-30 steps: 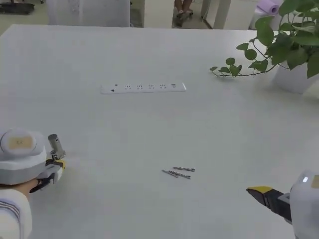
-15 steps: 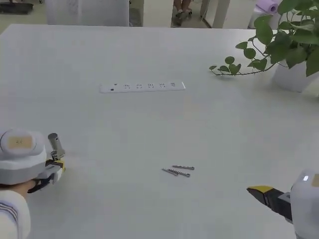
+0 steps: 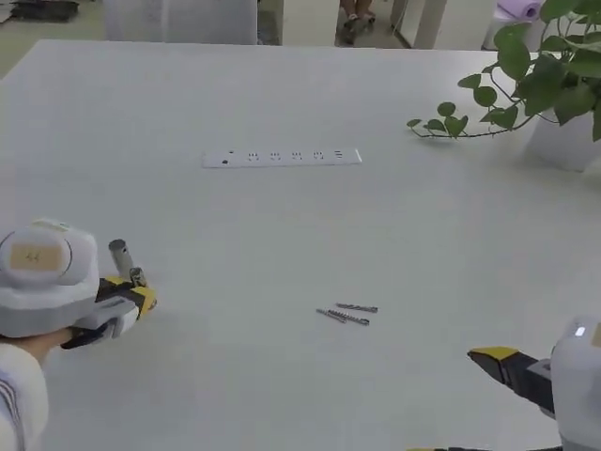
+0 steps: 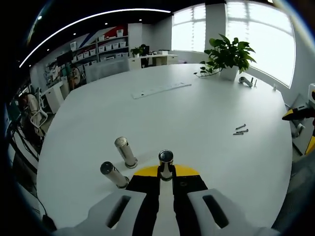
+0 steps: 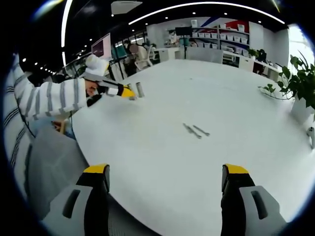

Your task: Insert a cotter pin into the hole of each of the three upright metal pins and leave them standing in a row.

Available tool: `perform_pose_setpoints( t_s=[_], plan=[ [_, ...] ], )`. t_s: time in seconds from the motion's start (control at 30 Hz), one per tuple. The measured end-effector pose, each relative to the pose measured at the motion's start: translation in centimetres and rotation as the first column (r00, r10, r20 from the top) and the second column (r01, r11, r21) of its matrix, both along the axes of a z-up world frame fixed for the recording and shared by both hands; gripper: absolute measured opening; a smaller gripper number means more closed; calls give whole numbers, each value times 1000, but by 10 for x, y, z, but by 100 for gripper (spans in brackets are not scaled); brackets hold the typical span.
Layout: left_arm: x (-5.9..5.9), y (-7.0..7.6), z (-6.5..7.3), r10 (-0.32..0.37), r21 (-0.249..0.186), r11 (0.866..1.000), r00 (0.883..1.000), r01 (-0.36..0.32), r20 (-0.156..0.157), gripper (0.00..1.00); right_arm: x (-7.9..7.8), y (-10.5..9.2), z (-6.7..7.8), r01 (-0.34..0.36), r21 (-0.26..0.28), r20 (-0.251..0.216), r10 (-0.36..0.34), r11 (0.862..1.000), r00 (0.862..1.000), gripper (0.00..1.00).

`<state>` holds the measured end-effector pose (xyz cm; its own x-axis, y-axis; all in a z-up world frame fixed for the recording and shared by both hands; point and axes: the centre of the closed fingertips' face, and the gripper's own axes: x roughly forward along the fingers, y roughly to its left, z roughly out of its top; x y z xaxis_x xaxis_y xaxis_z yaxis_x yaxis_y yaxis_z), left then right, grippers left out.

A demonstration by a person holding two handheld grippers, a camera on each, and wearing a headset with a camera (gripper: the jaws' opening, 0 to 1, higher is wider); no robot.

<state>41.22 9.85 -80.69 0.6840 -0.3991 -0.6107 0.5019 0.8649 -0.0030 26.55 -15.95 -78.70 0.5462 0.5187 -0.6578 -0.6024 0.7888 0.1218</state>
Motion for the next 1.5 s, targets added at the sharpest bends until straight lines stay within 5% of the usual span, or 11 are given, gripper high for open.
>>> perform_pose_setpoints(
  t_s=[0.23, 0.4, 0.7, 0.77, 1.03, 1.17, 1.2, 1.27, 1.4, 1.43, 1.5],
  plan=[
    [-13, -8, 13, -156, 23, 988, 987, 156, 24, 7, 0, 6, -1, -14, 7, -2, 14, 1000, 1000, 96],
    [-32, -17, 23, -331, 49, 943, 943, 329, 29, 7, 0, 8, -1, -23, 7, -9, 23, 1000, 1000, 95],
    [-56, -29, 27, -480, 74, 875, 877, 479, 3, 7, 2, 13, -1, -41, 1, -17, 41, 999, 999, 95],
    [-63, -33, 28, -537, 97, 840, 843, 534, 3, 7, 1, 14, -1, -48, -3, -21, 48, 999, 999, 95],
    [-87, -47, 31, -645, 75, 762, 764, 643, 2, 7, -3, 18, -4, -62, -12, -38, 62, 998, 997, 94],
    [-99, -55, 29, -703, 68, 709, 711, 702, -2, 7, -5, 20, -5, -69, -14, -47, 68, 998, 997, 94],
    [-102, -57, 28, -727, 76, 684, 686, 725, -3, 7, -5, 21, -6, -71, -16, -48, 71, 997, 996, 94],
    [-106, -60, 28, -739, 64, 672, 673, 738, -6, 7, -5, 22, -6, -75, -16, -50, 74, 997, 996, 94],
    [-115, -68, 23, -803, 82, 594, 596, 800, -2, 7, -4, 24, -6, -82, -17, -50, 81, 996, 995, 94],
    [-118, -70, 22, -825, 99, 563, 565, 821, 5, 7, -3, 25, -6, -85, -18, -50, 84, 996, 995, 94],
    [-120, -72, 19, -834, 94, 548, 551, 831, -6, 7, -2, 24, -7, -84, -22, -51, 82, 996, 995, 94]
  ],
)
